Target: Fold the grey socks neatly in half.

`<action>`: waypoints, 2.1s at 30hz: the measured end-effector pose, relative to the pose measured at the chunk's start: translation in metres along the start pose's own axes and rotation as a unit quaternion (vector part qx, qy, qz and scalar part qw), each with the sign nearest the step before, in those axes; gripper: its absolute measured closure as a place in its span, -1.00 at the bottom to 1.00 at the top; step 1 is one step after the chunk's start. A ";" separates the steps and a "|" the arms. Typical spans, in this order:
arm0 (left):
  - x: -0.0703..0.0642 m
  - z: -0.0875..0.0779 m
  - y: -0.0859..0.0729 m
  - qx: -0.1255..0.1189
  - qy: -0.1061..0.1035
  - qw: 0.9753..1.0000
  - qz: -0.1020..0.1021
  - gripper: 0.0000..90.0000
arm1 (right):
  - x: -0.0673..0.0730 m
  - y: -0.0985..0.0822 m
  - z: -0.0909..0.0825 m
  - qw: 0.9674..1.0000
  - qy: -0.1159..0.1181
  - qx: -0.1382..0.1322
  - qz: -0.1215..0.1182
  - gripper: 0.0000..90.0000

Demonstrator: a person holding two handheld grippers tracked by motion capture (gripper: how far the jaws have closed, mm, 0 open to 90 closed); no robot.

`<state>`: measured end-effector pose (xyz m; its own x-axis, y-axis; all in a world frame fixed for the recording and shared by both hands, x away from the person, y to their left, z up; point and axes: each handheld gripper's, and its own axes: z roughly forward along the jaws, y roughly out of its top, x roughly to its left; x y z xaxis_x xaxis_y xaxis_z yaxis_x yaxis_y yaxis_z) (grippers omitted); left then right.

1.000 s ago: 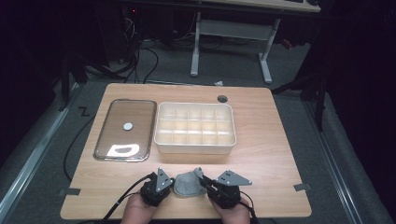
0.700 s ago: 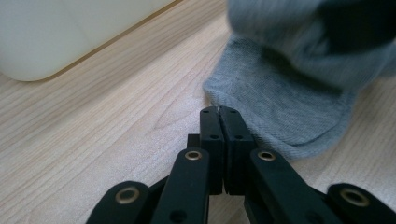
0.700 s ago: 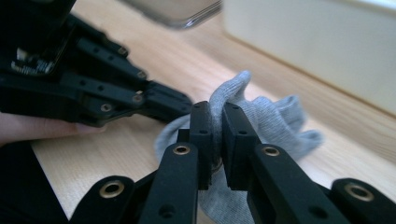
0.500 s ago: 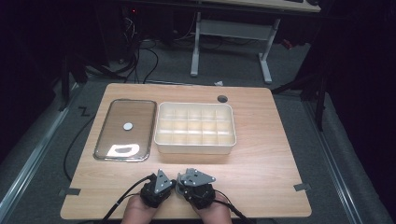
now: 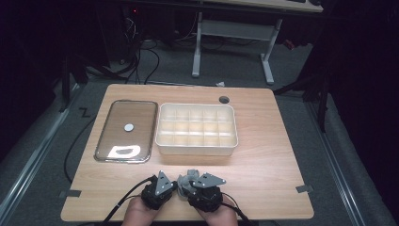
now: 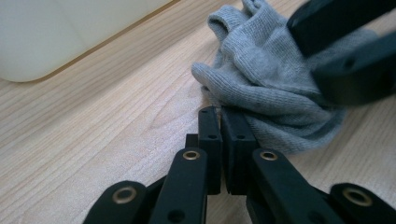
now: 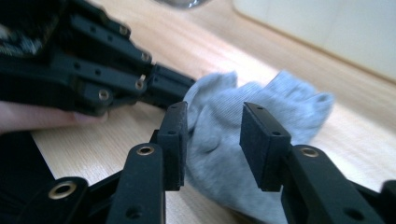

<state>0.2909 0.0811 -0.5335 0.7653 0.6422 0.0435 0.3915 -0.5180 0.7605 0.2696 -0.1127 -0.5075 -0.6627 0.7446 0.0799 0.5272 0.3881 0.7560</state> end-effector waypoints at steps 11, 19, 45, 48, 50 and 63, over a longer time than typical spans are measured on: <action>-0.003 0.000 0.000 0.000 -0.003 1.000 0.005 0.92 | 0.005 0.001 0.006 0.999 -0.030 -0.009 -0.017 0.98; -0.006 0.000 0.001 -0.001 -0.008 1.000 0.007 0.92 | 0.013 0.011 0.004 0.999 -0.015 -0.034 -0.025 0.97; -0.003 -0.019 0.015 -0.064 -0.042 0.997 -0.018 1.00 | 0.014 -0.014 0.021 1.000 0.023 -0.016 -0.014 0.97; -0.002 -0.015 0.014 -0.063 -0.049 0.997 -0.020 1.00 | 0.015 -0.014 0.021 0.999 0.025 -0.016 -0.016 0.97; 0.002 -0.010 0.012 -0.056 -0.051 0.997 -0.023 1.00 | 0.016 -0.014 0.021 0.999 0.025 -0.016 -0.017 0.97; 0.008 0.000 0.005 -0.050 -0.051 0.997 -0.028 1.00 | 0.011 -0.001 -0.009 0.998 0.029 -0.053 -0.020 0.83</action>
<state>0.2989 0.0836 -0.5294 0.7934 0.6054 -0.0630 0.3859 -0.4203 0.8212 0.2568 -0.1094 -0.5018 -0.7131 0.6961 0.0830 0.4421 0.3547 0.8238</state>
